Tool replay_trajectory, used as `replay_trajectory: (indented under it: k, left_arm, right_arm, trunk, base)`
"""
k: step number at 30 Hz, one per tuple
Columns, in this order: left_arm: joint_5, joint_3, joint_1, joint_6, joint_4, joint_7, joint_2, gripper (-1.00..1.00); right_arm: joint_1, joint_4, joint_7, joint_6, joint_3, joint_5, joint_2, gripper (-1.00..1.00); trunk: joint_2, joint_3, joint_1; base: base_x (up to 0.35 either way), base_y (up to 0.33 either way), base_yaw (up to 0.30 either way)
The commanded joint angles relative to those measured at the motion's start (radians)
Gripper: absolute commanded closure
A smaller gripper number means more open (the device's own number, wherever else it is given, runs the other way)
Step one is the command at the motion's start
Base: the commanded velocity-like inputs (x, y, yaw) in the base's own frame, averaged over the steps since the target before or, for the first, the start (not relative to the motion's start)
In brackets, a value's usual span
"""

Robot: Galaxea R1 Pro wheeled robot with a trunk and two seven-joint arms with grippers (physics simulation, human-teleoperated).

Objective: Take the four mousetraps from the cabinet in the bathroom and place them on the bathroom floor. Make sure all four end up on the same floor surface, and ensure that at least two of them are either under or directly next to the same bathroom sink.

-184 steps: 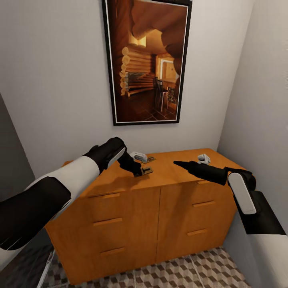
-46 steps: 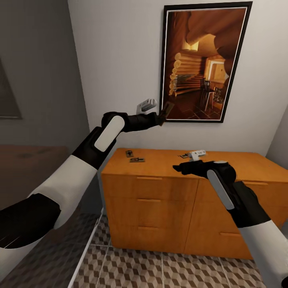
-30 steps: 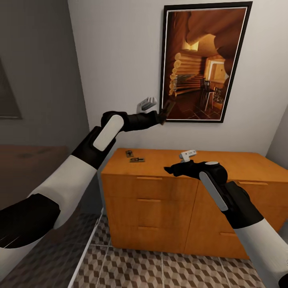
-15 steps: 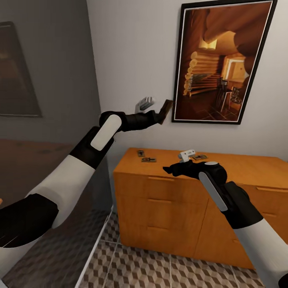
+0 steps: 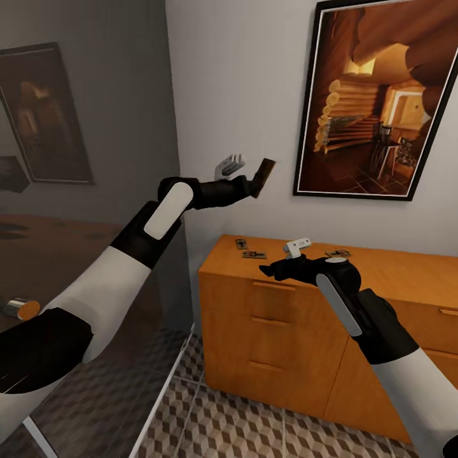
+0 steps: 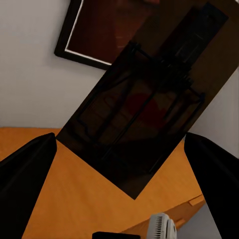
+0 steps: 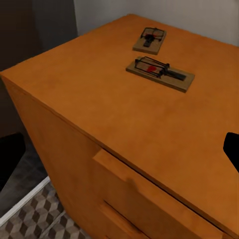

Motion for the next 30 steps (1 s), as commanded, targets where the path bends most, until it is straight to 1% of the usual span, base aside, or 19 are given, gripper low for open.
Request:
replay_trajectory:
  k: [1, 6, 10, 18, 30]
  left_arm:
    - [0.01, -0.001, -0.001, 0.002, -0.001, 0.008, 0.0, 1.0]
    - [0.01, -0.001, 0.0, 0.002, 0.002, 0.008, 0.001, 1.0]
    - [0.01, -0.002, 0.001, 0.002, 0.007, 0.008, 0.001, 1.0]
    - [0.01, -0.003, 0.002, 0.002, 0.01, 0.007, -0.006, 1.0]
    - [0.01, -0.004, 0.002, 0.002, 0.011, 0.007, -0.008, 1.0]
  right_arm:
    - [-0.001, -0.001, 0.007, 0.004, 0.002, 0.009, -0.001, -1.0]
    - [-0.002, -0.001, 0.006, 0.008, 0.003, 0.011, -0.005, -1.0]
    - [-0.002, -0.002, 0.006, 0.011, 0.003, 0.011, -0.007, -1.0]
    - [-0.003, -0.006, 0.014, 0.011, 0.002, 0.01, -0.008, -1.0]
    - [-0.003, -0.007, 0.016, 0.012, 0.003, 0.01, -0.007, -1.0]
  trunk:
    - [-0.001, -0.001, 0.0]
    - [-0.001, -0.001, 0.0]
    - [-0.001, -0.001, 0.0]
    - [-0.001, -0.001, 0.0]
    - [-0.001, -0.001, 0.0]
  base:
    - [0.0, 0.0, 0.016]
    - [0.002, -0.006, 0.007]
    - [0.123, -0.138, 0.001]
    - [0.234, -0.224, 0.0]
    - [0.259, -0.237, 0.0]
